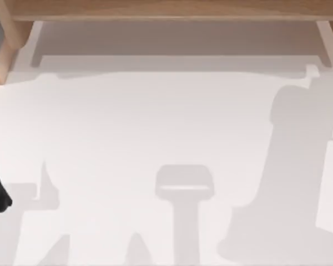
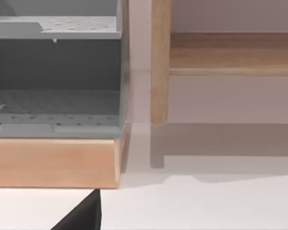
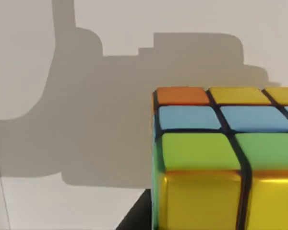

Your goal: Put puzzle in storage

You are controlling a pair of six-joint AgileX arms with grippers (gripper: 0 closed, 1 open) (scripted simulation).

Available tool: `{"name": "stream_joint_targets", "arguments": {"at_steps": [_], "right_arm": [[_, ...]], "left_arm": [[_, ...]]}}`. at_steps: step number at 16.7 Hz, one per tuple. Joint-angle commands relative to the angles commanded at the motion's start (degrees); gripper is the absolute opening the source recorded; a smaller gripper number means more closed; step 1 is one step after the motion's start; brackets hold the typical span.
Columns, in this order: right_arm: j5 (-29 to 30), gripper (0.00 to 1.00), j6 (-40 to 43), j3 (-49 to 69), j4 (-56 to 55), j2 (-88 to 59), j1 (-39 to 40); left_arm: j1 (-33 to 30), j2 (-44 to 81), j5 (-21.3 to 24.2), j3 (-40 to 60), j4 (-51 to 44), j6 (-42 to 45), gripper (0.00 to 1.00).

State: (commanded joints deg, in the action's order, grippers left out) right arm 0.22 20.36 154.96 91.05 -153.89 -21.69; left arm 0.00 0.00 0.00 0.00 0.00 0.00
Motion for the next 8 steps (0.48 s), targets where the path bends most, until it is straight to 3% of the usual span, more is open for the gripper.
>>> {"name": "stream_joint_targets", "arguments": {"at_steps": [7,8], "right_arm": [[0.0,0.98,0.0,0.0,0.0,0.0,0.0],[0.0,1.0,0.0,0.0,0.0,0.0,0.0]], "left_arm": [[0.0,0.0,0.0,0.0,0.0,0.0,1.0],[0.0,0.0,0.0,0.0,0.0,0.0,1.0]]}}
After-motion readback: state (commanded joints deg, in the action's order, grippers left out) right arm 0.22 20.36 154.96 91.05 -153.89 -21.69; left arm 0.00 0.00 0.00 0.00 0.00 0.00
